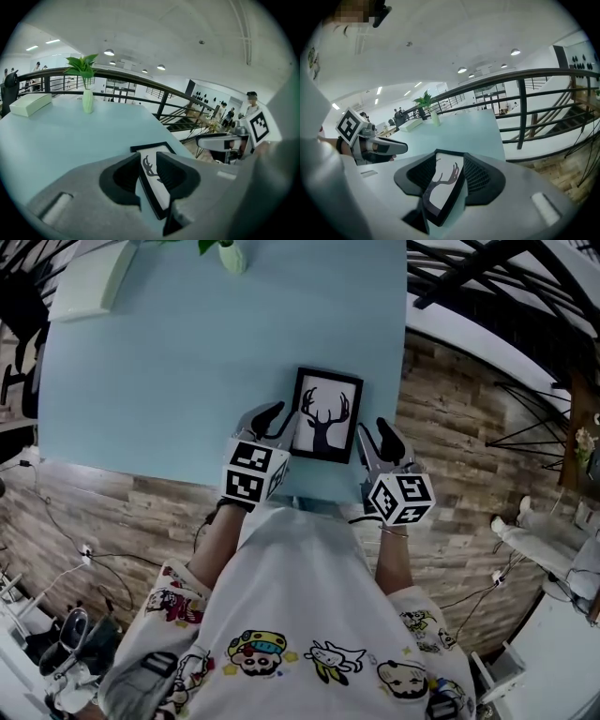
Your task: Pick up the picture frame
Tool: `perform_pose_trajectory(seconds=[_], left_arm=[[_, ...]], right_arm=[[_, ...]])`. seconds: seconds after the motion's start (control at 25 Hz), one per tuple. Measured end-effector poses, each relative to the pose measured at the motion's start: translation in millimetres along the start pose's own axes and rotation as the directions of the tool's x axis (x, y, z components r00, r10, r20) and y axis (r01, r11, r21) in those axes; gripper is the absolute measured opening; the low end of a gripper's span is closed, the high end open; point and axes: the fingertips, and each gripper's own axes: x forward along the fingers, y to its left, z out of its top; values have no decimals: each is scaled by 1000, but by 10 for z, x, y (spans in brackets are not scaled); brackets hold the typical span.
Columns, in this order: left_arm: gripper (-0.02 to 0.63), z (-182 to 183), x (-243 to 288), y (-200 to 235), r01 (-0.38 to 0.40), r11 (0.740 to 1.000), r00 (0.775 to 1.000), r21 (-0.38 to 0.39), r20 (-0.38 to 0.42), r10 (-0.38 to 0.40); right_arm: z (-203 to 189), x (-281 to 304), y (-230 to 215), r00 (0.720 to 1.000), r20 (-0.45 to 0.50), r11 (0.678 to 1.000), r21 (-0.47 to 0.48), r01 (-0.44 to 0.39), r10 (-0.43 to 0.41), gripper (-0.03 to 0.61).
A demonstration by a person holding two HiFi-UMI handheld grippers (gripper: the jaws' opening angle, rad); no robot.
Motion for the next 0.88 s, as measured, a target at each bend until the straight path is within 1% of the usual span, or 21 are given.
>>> perform_pose_trajectory(seconds=[0.2, 0.56, 0.88], left_arm=[[97, -146, 160, 20, 10, 1000, 999, -5, -41, -10], [97, -414, 428, 101, 3, 999, 993, -47, -114, -9], [97, -626, 579, 132, -14, 996, 987, -84, -162, 0]], right_arm=[[-147, 91, -31, 999, -33, 1000, 1, 1, -1, 176], [-382, 218, -69, 997, -72, 998, 58, 4, 0, 176], [-481, 263, -103, 997, -75, 994, 107, 13, -5, 176]])
